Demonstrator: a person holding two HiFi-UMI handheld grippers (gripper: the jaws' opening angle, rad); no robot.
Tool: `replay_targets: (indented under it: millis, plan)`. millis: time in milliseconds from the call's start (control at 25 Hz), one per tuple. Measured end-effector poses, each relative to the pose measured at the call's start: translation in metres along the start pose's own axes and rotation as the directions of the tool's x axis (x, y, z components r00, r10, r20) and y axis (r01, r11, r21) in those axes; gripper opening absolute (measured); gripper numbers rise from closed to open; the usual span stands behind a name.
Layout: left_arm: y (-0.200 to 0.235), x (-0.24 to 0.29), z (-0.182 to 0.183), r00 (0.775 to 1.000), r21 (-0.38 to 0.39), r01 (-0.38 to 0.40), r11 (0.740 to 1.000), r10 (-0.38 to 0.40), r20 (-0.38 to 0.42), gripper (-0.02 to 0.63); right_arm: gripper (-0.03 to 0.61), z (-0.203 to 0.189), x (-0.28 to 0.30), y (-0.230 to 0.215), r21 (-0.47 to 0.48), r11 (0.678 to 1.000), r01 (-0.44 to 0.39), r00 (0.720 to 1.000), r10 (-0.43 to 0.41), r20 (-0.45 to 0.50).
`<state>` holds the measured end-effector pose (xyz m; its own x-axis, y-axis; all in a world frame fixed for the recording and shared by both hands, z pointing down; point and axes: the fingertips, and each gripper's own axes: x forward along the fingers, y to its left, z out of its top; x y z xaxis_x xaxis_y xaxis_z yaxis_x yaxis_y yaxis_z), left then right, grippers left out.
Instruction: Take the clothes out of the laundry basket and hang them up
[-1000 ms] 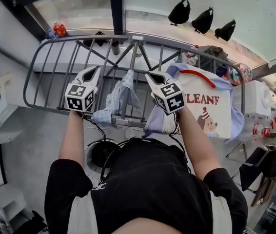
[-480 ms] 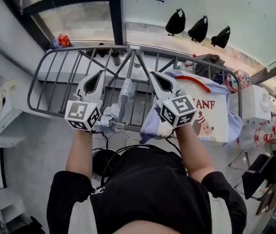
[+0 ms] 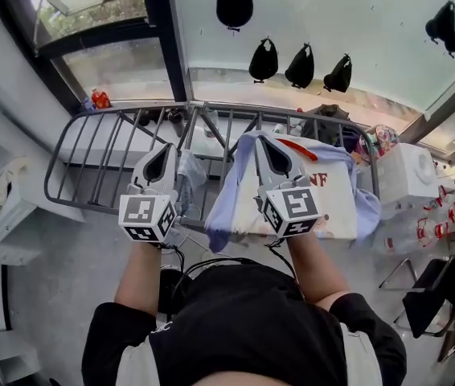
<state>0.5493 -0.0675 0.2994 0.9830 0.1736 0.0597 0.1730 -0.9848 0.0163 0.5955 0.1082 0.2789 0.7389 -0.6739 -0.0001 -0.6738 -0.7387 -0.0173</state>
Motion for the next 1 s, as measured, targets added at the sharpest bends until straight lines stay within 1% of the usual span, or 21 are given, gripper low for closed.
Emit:
replay_targets:
  millis: [80,200,360,520,760,1000]
  plan:
    - [-0.025,0.003,0.004,1.0,0.001,0.011,1.0,-0.011,0.007,0.008,0.011,0.006,-0.022,-0.017,-0.006,1.0,0.023,1.0,-0.023,0.013]
    - [-0.065,0.009,0.007,0.999,0.006,0.038,0.999,-0.038,0.008,0.008,0.012,0.01,-0.056,-0.041,0.009,0.999,0.052,0.998,-0.052,0.028]
    - [-0.117,0.013,0.004,0.997,-0.001,0.073,0.997,-0.073,-0.002,0.008,0.012,0.013,-0.1,-0.071,0.019,0.995,0.098,0.994,-0.099,0.047]
    - [-0.162,0.013,0.0,0.995,0.008,0.1,0.995,-0.1,-0.012,0.008,0.011,0.011,-0.136,-0.097,0.024,0.991,0.133,0.99,-0.134,0.052]
    - [-0.197,0.008,-0.006,0.994,0.034,0.106,0.994,-0.105,-0.031,0.008,0.012,0.002,-0.165,-0.112,0.037,0.99,0.14,0.989,-0.142,0.051]
    - [-0.208,0.002,-0.007,0.995,0.043,0.092,0.995,-0.09,-0.044,0.009,0.012,-0.004,-0.177,-0.114,0.036,0.991,0.128,0.991,-0.13,0.04]
